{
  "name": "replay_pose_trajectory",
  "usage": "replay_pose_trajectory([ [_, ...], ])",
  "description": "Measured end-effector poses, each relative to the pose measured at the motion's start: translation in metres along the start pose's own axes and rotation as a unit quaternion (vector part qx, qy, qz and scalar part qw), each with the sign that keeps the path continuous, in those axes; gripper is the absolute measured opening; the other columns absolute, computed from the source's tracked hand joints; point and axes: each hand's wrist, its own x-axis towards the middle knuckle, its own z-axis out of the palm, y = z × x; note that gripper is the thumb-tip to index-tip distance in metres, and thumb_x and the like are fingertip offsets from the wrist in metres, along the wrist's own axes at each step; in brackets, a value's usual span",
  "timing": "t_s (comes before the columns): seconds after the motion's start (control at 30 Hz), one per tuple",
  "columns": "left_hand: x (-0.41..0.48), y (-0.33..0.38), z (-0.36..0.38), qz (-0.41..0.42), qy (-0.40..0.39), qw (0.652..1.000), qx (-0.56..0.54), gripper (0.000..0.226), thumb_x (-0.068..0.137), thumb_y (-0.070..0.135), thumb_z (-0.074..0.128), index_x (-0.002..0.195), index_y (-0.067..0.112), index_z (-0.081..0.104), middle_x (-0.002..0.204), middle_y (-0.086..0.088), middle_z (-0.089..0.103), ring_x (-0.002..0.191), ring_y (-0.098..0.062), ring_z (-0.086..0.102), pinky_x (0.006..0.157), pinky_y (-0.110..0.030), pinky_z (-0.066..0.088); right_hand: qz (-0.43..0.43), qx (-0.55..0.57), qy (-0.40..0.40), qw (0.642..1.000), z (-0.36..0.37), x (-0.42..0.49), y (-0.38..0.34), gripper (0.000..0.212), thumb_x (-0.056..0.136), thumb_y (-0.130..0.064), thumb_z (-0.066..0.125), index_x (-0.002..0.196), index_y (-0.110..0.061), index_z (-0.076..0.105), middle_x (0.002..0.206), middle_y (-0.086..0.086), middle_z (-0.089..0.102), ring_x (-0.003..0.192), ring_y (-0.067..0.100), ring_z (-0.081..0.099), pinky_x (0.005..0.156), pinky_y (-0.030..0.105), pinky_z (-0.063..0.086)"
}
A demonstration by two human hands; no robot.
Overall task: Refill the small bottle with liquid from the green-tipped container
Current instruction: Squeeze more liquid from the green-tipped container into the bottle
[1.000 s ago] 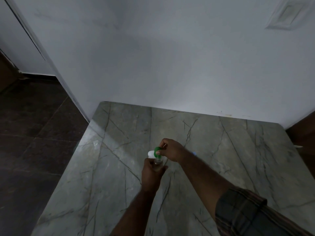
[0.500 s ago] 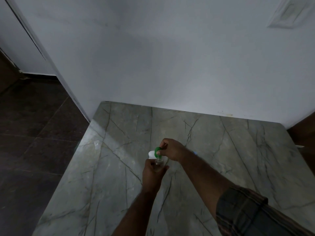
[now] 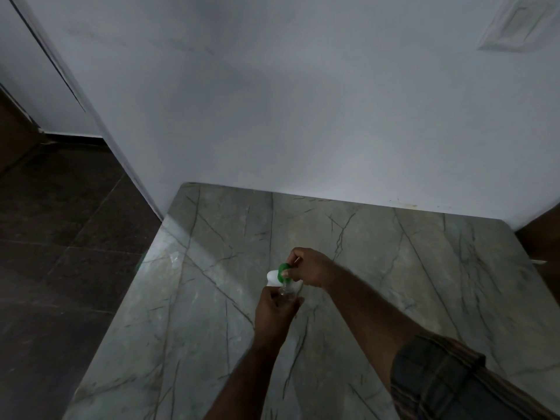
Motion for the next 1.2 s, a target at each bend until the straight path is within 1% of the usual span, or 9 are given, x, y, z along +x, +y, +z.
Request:
replay_pose_trajectory([
  [0.17, 0.003, 0.0, -0.001, -0.001, -0.004, 1.0, 0.0, 0.035, 0.079, 0.027, 0.08, 0.105, 0.017, 0.059, 0.096, -0.001, 0.071, 0.083, -0.015, 0.07, 0.067, -0.027, 0.059, -0.003, -0.01, 0.011, 1.0, 0.001, 0.002, -0.002, 0.022, 0.079, -0.027, 0.076, 0.092, -0.016, 0.063, 0.098, 0.004, 0.068, 0.07, 0.008, 0.054, 0.055, 0.02, 0.04],
  [0.27, 0.005, -0.002, -0.002, -0.005, -0.006, 1.0, 0.002, 0.035, 0.079, 0.028, 0.081, 0.104, 0.017, 0.059, 0.095, -0.001, 0.071, 0.081, -0.015, 0.07, 0.064, -0.025, 0.057, -0.002, -0.014, 0.009, 1.0, 0.003, 0.001, 0.0, 0.024, 0.079, -0.028, 0.076, 0.095, -0.015, 0.063, 0.101, 0.003, 0.067, 0.078, 0.011, 0.055, 0.057, 0.02, 0.038],
  [0.43, 0.006, -0.005, -0.002, -0.009, -0.011, 1.0, 0.008, 0.036, 0.078, 0.029, 0.08, 0.104, 0.017, 0.059, 0.095, -0.002, 0.071, 0.082, -0.018, 0.071, 0.071, -0.036, 0.061, 0.001, -0.018, 0.009, 1.0, 0.005, 0.001, 0.0, 0.025, 0.08, -0.028, 0.076, 0.097, -0.014, 0.063, 0.103, 0.004, 0.067, 0.084, 0.014, 0.056, 0.06, 0.022, 0.039],
  [0.5, 0.006, -0.005, -0.002, -0.01, -0.014, 1.0, 0.002, 0.034, 0.079, 0.028, 0.08, 0.103, 0.016, 0.059, 0.094, -0.002, 0.071, 0.082, -0.019, 0.071, 0.071, -0.037, 0.061, -0.003, -0.022, 0.007, 1.0, 0.003, 0.002, -0.002, 0.026, 0.079, -0.027, 0.076, 0.097, -0.014, 0.063, 0.104, 0.005, 0.067, 0.084, 0.014, 0.056, 0.06, 0.022, 0.039],
  [0.73, 0.002, 0.0, -0.004, 0.008, -0.013, 1.0, 0.005, 0.03, 0.079, 0.028, 0.081, 0.098, 0.02, 0.058, 0.088, 0.0, 0.071, 0.071, -0.01, 0.07, 0.058, -0.02, 0.056, -0.007, -0.024, 0.01, 1.0, 0.0, -0.002, -0.004, 0.027, 0.077, -0.027, 0.077, 0.097, -0.014, 0.064, 0.104, 0.004, 0.067, 0.083, 0.012, 0.055, 0.06, 0.018, 0.038],
  [0.83, 0.001, 0.001, -0.003, 0.008, -0.012, 1.0, 0.015, 0.029, 0.078, 0.028, 0.081, 0.095, 0.022, 0.058, 0.086, 0.001, 0.07, 0.066, -0.003, 0.068, 0.053, -0.014, 0.052, -0.007, -0.033, 0.016, 0.999, 0.002, -0.002, -0.004, 0.027, 0.079, -0.027, 0.076, 0.098, -0.013, 0.063, 0.105, 0.005, 0.067, 0.084, 0.013, 0.055, 0.063, 0.023, 0.041],
  [0.93, 0.0, -0.001, -0.003, 0.003, -0.017, 1.0, 0.015, 0.03, 0.079, 0.029, 0.081, 0.096, 0.023, 0.057, 0.088, 0.001, 0.07, 0.067, -0.001, 0.067, 0.051, -0.011, 0.049, -0.003, -0.044, 0.017, 0.999, 0.005, -0.002, -0.004, 0.026, 0.08, -0.027, 0.075, 0.099, -0.013, 0.063, 0.106, 0.006, 0.067, 0.087, 0.015, 0.056, 0.07, 0.027, 0.042],
  [1.1, 0.0, -0.002, -0.005, 0.01, -0.022, 1.0, 0.02, 0.029, 0.079, 0.032, 0.08, 0.097, 0.026, 0.057, 0.091, 0.001, 0.071, 0.076, -0.009, 0.069, 0.059, -0.018, 0.055, -0.005, -0.045, 0.013, 0.999, 0.004, -0.002, -0.005, 0.027, 0.08, -0.026, 0.075, 0.099, -0.012, 0.063, 0.107, 0.006, 0.066, 0.086, 0.014, 0.054, 0.069, 0.026, 0.039],
  [1.2, -0.001, -0.003, -0.006, 0.004, -0.029, 0.999, 0.018, 0.032, 0.079, 0.034, 0.079, 0.101, 0.023, 0.058, 0.093, 0.001, 0.072, 0.081, -0.012, 0.07, 0.069, -0.03, 0.061, -0.001, -0.05, 0.002, 0.999, 0.002, -0.003, -0.01, 0.027, 0.079, -0.025, 0.076, 0.1, -0.012, 0.064, 0.108, 0.006, 0.065, 0.087, 0.015, 0.054, 0.071, 0.027, 0.041],
])
